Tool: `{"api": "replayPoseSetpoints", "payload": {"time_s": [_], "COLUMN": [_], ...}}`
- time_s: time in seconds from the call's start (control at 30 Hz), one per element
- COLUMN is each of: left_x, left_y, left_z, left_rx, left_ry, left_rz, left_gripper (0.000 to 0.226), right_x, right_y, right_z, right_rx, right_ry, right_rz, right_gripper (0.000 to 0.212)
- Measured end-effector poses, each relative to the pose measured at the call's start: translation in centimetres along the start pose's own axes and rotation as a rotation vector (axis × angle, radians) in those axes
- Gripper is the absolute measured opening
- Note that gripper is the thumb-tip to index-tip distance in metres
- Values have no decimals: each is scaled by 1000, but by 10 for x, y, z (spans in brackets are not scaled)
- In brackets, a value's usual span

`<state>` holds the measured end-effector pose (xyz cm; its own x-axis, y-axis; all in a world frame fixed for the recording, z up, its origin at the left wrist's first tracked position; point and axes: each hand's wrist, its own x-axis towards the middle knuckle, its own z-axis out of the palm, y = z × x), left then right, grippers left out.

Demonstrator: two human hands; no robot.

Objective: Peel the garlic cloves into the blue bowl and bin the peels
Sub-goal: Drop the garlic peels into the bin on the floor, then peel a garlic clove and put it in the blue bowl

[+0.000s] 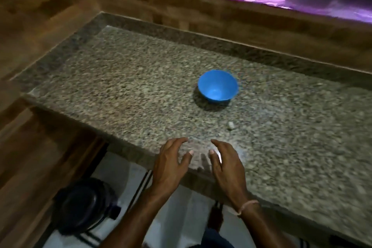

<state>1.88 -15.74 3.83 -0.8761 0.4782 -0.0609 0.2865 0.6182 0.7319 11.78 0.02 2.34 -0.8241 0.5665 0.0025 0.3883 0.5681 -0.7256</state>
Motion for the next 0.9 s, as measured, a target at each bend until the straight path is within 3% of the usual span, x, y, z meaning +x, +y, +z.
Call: {"api": "replayPoseSetpoints", "payload": {"time_s": [0.27, 0.47, 0.7, 0.9], "left_x": [66, 110, 131, 163], "left_y": [49, 44, 43, 67], "left_z": [79, 104, 107, 77], "left_rx": [49, 177, 149, 69], "left_ry": [-80, -177, -203, -12], "left_rz": [-10, 102, 156, 166], "left_gripper": [37, 23, 25, 9], "right_x": [58, 116, 134, 136], "right_y": [74, 74, 76, 77], "right_z": [-46, -56, -52, -45], "right_rx": [-170, -350, -406, -376], "right_ry": [-52, -141, -110, -57], "right_rz": [76, 150, 190, 228], "right_gripper": [41, 66, 58, 62]}}
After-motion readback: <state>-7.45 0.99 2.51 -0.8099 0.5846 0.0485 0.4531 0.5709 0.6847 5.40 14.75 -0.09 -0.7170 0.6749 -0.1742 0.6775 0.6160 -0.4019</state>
